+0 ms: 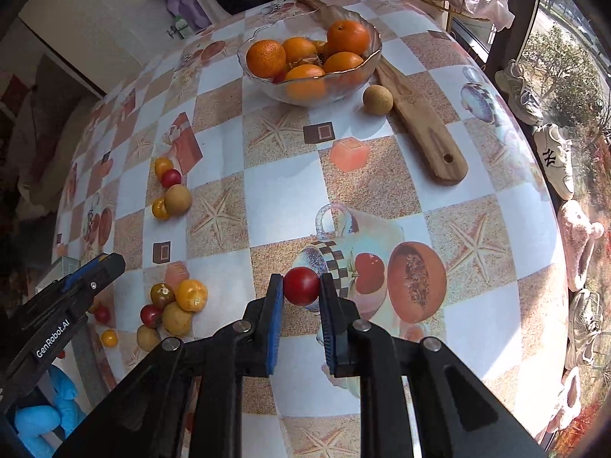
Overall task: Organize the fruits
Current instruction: 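Grasp a yellow tomato with the left tool while the right tool grasps a red cherry tomato, then carry both tomatoes over the white tray and open both tools to release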
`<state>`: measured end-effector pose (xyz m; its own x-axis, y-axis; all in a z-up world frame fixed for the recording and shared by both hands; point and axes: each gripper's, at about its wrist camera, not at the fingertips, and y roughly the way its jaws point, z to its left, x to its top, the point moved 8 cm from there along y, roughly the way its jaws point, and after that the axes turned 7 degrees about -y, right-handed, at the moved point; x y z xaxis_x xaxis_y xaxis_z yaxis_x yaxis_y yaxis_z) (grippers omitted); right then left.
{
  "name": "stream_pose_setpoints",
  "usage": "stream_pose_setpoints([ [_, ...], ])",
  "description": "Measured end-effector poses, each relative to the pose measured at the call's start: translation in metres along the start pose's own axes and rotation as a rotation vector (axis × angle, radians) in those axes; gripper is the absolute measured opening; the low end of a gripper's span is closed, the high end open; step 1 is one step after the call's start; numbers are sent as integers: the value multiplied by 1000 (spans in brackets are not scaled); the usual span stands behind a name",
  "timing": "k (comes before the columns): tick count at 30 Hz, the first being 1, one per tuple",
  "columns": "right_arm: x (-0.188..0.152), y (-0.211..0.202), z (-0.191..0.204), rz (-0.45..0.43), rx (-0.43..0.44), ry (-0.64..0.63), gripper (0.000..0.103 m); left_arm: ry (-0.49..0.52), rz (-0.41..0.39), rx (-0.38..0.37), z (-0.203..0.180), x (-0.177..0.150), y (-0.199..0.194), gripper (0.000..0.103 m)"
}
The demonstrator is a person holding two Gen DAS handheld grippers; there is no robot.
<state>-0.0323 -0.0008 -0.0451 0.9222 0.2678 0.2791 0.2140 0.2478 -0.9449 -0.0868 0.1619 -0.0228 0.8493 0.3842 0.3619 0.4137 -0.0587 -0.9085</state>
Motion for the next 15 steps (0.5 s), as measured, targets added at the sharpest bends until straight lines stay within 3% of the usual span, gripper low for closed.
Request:
stream_pose_setpoints([
  [15, -18, 0, 90, 26, 62, -125, 20, -82, -48, 40, 69, -30, -53, 23],
])
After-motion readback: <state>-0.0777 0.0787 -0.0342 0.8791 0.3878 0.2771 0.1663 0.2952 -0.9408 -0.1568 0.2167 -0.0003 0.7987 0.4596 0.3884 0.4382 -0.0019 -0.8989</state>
